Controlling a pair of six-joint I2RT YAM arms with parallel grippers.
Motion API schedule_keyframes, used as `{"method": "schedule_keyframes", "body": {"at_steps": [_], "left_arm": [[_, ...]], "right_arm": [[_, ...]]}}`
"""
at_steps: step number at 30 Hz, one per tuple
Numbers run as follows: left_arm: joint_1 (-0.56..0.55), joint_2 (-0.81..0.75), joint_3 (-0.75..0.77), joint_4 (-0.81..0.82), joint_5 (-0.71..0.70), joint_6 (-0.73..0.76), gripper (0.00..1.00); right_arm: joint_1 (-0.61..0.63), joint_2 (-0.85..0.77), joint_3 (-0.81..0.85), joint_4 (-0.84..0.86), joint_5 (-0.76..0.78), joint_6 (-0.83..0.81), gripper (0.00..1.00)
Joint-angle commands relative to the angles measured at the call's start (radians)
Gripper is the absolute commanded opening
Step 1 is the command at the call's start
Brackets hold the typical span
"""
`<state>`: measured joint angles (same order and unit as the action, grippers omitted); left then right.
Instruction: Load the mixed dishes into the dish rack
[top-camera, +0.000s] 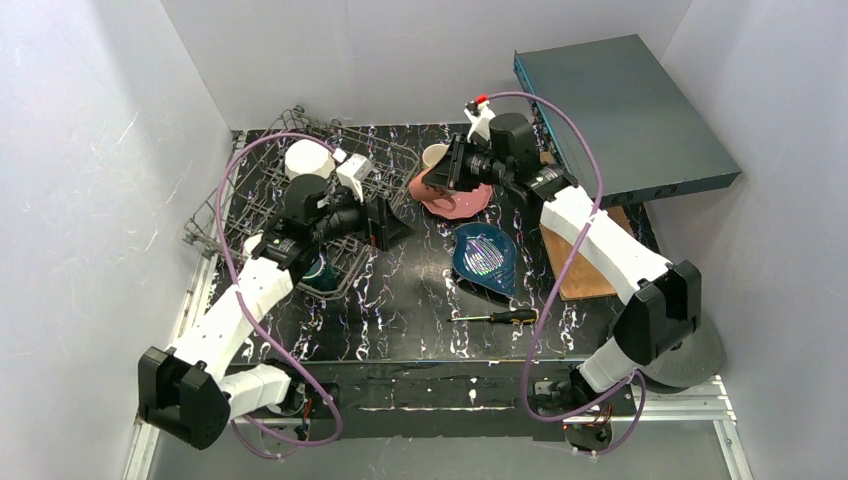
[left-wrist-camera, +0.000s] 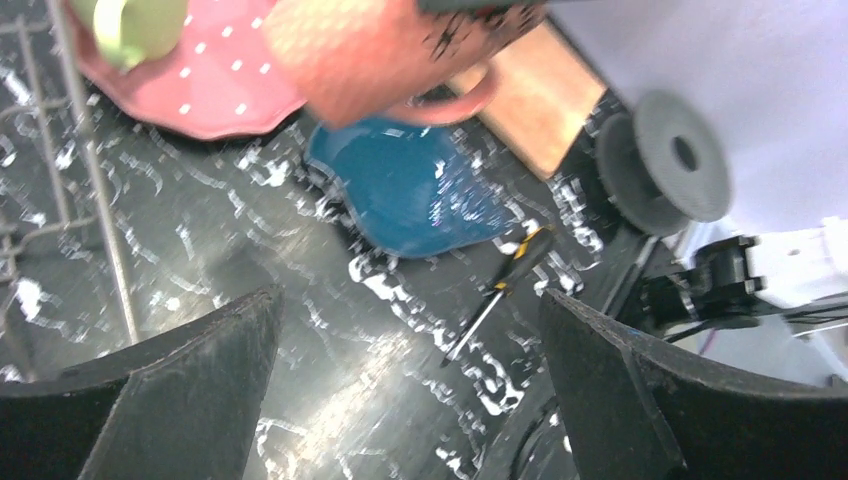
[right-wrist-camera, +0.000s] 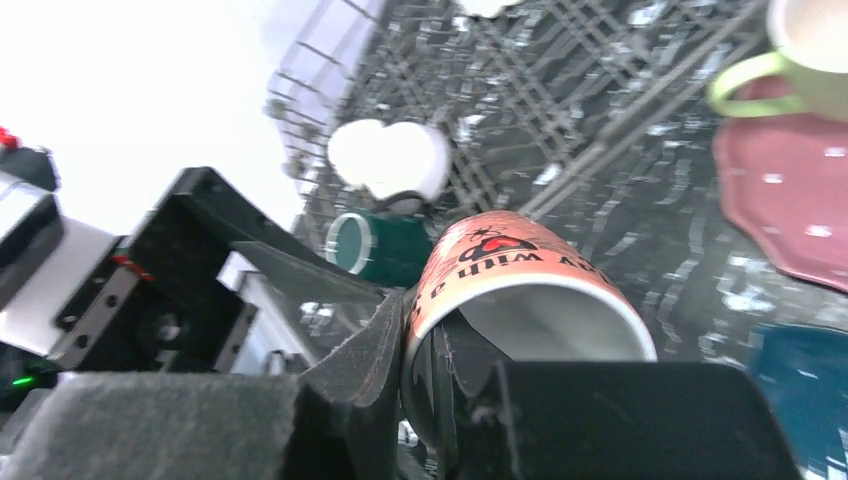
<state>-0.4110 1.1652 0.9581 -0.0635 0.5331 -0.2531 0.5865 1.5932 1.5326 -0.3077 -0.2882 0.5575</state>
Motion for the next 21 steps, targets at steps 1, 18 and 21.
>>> {"method": "schedule_keyframes", "body": {"at_steps": [1,18,21], "left_arm": [[0.038,-0.075,-0.07,0.245,0.154,-0.153,0.98],[0.172,0.012,-0.176,0.715,0.332,-0.536,0.91],[0.181,0.023,-0.189,0.774,0.341,-0.578,0.79]], "right_arm": [[0.009,-0.087,-0.124,0.466,-0.169,0.316,0.01],[0.045,-0.119,-0.348,1.02,-0.066,0.798,0.01],[0.05,-0.1,-0.353,1.073,-0.067,0.865,0.01]]}}
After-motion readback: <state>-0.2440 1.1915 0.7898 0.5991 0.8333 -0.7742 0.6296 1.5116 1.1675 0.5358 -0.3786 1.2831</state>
